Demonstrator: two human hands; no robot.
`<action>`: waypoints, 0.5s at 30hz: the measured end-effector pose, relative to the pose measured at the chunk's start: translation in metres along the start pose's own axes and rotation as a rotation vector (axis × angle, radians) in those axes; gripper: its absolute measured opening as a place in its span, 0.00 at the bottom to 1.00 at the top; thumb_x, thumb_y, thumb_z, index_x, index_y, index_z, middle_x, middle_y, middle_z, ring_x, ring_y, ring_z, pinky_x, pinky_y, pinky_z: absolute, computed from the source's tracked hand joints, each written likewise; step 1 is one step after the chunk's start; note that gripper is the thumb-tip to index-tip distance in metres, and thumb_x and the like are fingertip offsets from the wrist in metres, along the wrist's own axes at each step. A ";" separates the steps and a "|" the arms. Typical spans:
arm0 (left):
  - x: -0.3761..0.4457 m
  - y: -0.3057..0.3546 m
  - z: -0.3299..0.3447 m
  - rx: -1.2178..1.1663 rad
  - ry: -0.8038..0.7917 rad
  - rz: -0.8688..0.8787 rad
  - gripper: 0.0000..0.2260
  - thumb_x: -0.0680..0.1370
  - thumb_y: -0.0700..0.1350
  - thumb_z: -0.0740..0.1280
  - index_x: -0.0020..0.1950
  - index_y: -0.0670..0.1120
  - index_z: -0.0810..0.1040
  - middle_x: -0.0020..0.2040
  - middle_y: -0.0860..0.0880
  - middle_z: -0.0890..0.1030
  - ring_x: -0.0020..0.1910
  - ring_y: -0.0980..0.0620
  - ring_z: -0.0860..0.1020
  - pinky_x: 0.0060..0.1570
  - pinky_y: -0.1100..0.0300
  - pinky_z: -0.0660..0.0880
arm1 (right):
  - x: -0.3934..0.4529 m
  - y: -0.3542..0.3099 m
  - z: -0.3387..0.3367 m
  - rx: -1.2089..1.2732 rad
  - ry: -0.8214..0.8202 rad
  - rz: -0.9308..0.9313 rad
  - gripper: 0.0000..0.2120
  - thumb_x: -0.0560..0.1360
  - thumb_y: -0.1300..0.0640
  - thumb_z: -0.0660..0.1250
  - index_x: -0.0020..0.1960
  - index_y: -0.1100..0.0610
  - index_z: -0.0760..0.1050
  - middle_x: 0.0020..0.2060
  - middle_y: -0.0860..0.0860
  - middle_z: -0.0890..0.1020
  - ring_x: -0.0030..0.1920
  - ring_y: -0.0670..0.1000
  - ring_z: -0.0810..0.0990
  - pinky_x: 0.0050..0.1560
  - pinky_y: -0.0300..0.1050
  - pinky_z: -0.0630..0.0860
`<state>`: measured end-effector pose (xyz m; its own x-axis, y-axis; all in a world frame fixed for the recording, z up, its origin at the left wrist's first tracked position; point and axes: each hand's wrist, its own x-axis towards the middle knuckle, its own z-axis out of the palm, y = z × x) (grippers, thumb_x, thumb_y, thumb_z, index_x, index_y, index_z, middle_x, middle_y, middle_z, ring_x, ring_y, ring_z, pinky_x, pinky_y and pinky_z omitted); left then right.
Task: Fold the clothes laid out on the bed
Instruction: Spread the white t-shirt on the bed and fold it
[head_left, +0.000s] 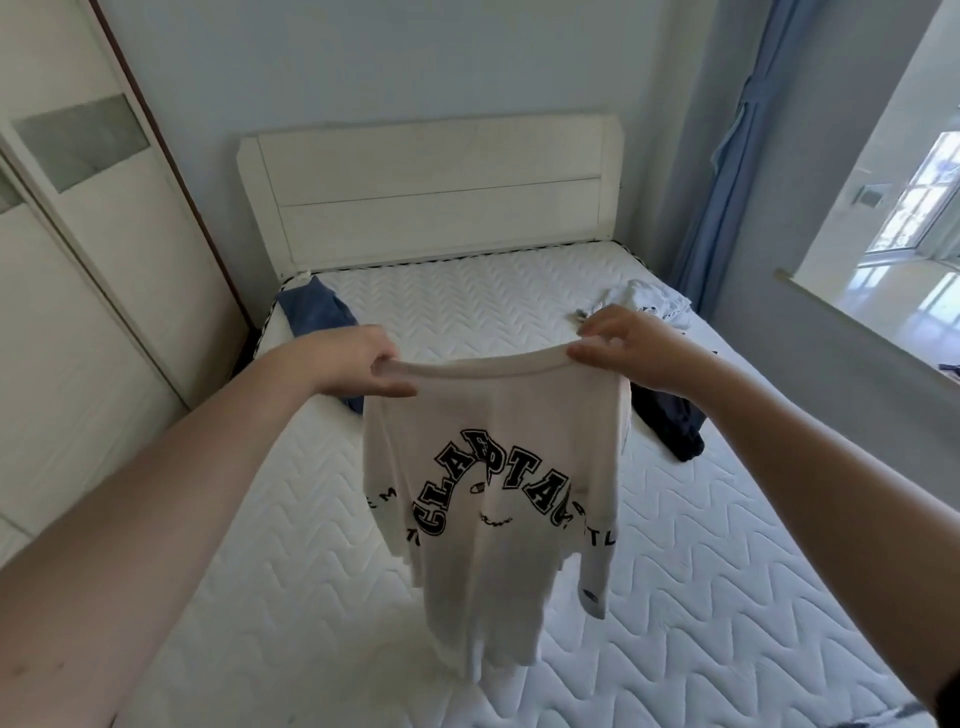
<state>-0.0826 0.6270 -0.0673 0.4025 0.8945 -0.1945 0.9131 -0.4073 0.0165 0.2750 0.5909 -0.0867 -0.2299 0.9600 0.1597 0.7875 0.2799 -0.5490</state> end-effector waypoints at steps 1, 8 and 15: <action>-0.001 0.000 0.001 0.019 0.020 -0.013 0.19 0.78 0.65 0.59 0.46 0.49 0.75 0.46 0.54 0.75 0.40 0.55 0.73 0.36 0.55 0.67 | 0.000 0.003 -0.001 -0.132 -0.017 -0.045 0.24 0.71 0.32 0.64 0.47 0.52 0.80 0.51 0.43 0.76 0.51 0.44 0.76 0.55 0.42 0.70; -0.004 0.000 0.003 0.065 0.259 -0.072 0.11 0.82 0.54 0.54 0.53 0.51 0.72 0.45 0.44 0.77 0.42 0.45 0.73 0.39 0.55 0.68 | -0.003 0.001 -0.018 -0.709 -0.068 -0.028 0.27 0.80 0.39 0.48 0.51 0.56 0.79 0.37 0.48 0.76 0.46 0.52 0.77 0.44 0.43 0.67; -0.019 0.012 -0.003 -0.064 0.610 0.243 0.14 0.75 0.56 0.71 0.42 0.45 0.76 0.31 0.52 0.76 0.30 0.52 0.74 0.27 0.62 0.63 | -0.007 0.000 -0.018 -0.290 0.042 0.066 0.10 0.80 0.47 0.62 0.43 0.49 0.76 0.33 0.44 0.75 0.37 0.47 0.73 0.37 0.35 0.65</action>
<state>-0.0793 0.6052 -0.0603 0.5445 0.7302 0.4127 0.7863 -0.6157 0.0520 0.2864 0.5842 -0.0733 -0.1533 0.9737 0.1684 0.9319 0.1991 -0.3031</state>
